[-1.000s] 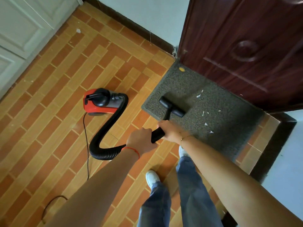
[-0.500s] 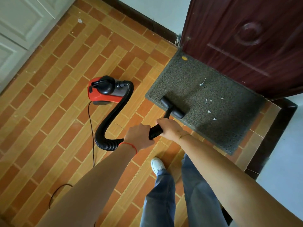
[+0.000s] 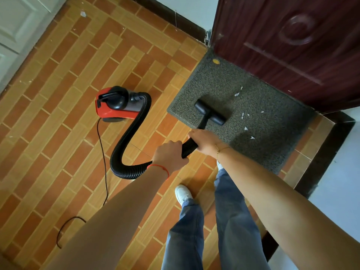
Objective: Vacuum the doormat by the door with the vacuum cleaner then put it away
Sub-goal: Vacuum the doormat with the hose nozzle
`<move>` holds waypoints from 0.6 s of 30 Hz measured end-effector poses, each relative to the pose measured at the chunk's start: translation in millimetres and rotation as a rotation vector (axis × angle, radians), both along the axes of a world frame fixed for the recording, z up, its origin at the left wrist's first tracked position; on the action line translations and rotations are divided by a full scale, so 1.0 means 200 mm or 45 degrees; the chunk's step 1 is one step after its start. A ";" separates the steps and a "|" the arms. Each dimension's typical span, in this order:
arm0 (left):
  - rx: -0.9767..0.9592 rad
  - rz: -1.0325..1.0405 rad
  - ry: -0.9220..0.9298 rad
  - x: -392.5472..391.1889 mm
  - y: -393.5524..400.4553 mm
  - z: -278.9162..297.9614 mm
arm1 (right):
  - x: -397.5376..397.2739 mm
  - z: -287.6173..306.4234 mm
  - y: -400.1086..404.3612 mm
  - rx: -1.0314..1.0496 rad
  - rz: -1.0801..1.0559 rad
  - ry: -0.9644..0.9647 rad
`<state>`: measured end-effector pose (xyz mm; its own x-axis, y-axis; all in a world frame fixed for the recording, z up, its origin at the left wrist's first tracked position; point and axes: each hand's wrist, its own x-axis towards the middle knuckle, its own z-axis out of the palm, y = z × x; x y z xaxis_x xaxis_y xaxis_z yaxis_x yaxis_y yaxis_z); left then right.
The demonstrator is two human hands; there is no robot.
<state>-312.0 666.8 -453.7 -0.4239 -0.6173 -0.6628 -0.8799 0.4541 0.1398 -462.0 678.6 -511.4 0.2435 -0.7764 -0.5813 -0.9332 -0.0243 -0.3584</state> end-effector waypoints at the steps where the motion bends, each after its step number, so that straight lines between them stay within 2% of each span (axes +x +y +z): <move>1: -0.002 0.011 -0.001 -0.04 -0.02 0.00 | -0.04 -0.01 -0.03 0.002 0.001 -0.001; 18: 0.028 0.154 0.043 -1.04 -0.50 -0.04 | -1.03 -0.04 -0.54 -0.017 0.031 0.008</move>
<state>-519.9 567.3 -462.1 -0.3695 -0.6508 -0.6633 -0.9227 0.3413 0.1792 -668.2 569.9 -518.5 0.2586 -0.7782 -0.5723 -0.9347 -0.0518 -0.3518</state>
